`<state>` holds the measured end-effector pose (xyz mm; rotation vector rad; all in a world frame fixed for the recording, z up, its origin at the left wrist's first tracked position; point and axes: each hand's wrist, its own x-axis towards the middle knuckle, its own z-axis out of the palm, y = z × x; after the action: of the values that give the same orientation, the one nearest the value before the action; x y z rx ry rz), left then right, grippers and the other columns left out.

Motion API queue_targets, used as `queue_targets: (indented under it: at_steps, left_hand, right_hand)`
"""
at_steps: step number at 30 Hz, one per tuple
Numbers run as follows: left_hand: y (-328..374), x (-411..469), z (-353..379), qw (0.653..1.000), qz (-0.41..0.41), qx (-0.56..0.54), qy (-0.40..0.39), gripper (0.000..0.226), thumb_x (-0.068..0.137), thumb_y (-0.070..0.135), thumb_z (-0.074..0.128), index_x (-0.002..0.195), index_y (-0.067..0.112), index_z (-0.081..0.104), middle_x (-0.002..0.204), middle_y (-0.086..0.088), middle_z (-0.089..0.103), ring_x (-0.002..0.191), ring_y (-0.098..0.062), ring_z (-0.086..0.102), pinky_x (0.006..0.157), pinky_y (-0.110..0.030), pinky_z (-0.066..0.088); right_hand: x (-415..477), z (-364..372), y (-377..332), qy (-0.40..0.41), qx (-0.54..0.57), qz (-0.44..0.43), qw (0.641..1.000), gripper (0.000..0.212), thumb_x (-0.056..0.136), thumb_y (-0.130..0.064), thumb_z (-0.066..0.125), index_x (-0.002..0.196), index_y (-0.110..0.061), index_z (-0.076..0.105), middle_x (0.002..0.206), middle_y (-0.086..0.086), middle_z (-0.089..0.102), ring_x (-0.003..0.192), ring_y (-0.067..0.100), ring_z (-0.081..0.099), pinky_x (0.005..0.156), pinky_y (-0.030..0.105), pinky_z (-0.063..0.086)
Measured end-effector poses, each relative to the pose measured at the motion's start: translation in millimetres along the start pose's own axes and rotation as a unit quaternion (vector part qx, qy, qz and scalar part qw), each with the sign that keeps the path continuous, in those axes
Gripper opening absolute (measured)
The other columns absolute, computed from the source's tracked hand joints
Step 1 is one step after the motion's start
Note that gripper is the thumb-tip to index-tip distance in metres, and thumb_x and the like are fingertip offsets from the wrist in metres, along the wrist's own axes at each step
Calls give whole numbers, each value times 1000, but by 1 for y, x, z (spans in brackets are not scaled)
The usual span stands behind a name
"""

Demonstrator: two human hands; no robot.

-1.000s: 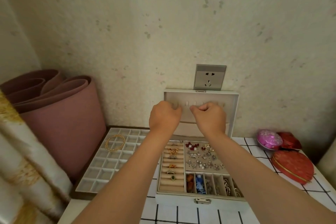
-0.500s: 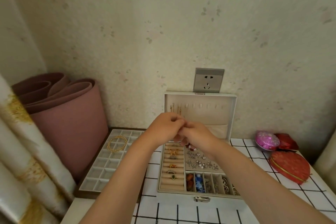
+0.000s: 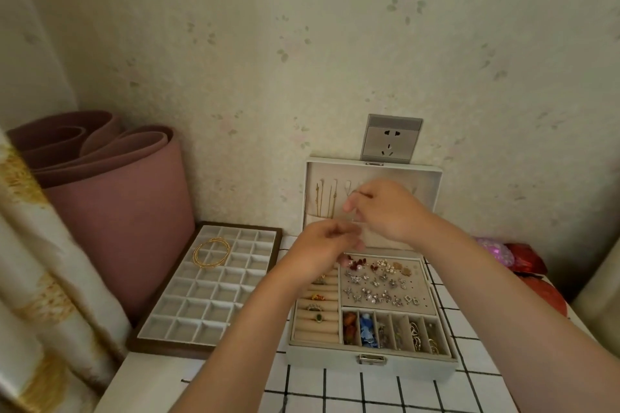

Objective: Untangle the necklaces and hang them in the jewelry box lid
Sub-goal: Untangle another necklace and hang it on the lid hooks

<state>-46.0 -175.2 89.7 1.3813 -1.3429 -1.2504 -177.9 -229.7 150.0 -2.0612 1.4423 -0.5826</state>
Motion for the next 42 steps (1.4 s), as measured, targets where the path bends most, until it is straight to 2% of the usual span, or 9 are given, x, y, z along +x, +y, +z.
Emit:
queue_targets:
  at_steps: [4, 9, 14, 21, 25, 30, 35, 38, 42]
  left_hand:
    - [-1, 4, -7, 998, 31, 2, 48, 12, 96, 17, 61, 91, 14, 71, 84, 0, 73, 54, -9, 57, 51, -15, 47]
    - [1, 13, -13, 992, 81, 64, 73, 10, 90, 23, 69, 85, 27, 76, 81, 11, 74, 73, -5, 66, 83, -32, 57]
    - [1, 20, -15, 986, 111, 102, 76, 11, 87, 23, 73, 82, 32, 77, 85, 16, 74, 86, -6, 69, 88, -35, 57]
    - [-7, 25, -18, 969, 169, 144, 108, 11, 90, 24, 69, 98, 27, 76, 91, 15, 70, 82, -1, 62, 79, -22, 51]
    - [-20, 30, -20, 916, 205, 318, 136, 34, 99, 21, 53, 131, 13, 59, 123, -4, 60, 113, -16, 54, 99, -30, 45]
    - [-36, 28, -9, 840, 243, 469, 123, 37, 93, 14, 54, 130, 10, 58, 127, -8, 55, 119, -24, 46, 96, -40, 48]
    - [-38, 29, -2, 802, 251, 523, 143, 39, 88, 11, 59, 127, 8, 59, 124, -10, 52, 117, -26, 44, 98, -37, 42]
    - [-40, 31, -1, 792, 245, 538, 150, 38, 86, 11, 61, 123, 8, 60, 124, -10, 52, 118, -26, 43, 99, -37, 42]
    - [-40, 32, 0, 788, 254, 537, 160, 33, 84, 9, 61, 117, 7, 60, 118, -10, 56, 113, -27, 47, 96, -37, 43]
  right_hand:
    - [-5, 1, 6, -30, 39, 35, 998, 25, 100, -20, 48, 92, -21, 71, 75, -4, 65, 61, 15, 54, 60, 28, 46]
    - [-19, 27, 21, -146, 44, 80, 985, 17, 89, -18, 57, 102, -20, 69, 79, 9, 73, 53, 14, 54, 52, 24, 45]
    - [-15, 39, 27, -58, 111, 54, 991, 15, 92, -21, 66, 90, -7, 72, 66, 4, 69, 42, 7, 54, 40, 16, 40]
    - [-4, 30, 26, -46, 108, 66, 991, 15, 93, -22, 66, 89, -12, 76, 75, 2, 77, 50, 13, 58, 48, 23, 46]
    - [3, 19, 23, 19, 130, 72, 989, 13, 92, -18, 68, 84, -11, 75, 70, 1, 76, 48, 15, 59, 44, 22, 46]
    - [17, 9, 17, 90, 157, 59, 982, 12, 94, -20, 65, 88, -13, 73, 77, 1, 77, 46, 13, 59, 44, 23, 45]
    - [32, 11, 25, 112, 69, 14, 991, 21, 95, -24, 64, 79, -16, 74, 82, -3, 76, 43, 10, 62, 40, 18, 44]
    - [36, 19, 36, 90, -16, -25, 995, 18, 93, -22, 65, 78, -20, 75, 83, -4, 75, 53, 10, 66, 61, 35, 60]
    - [32, 34, 47, 44, -168, -54, 983, 15, 91, -23, 65, 82, -29, 76, 78, -10, 71, 70, 12, 64, 73, 40, 58]
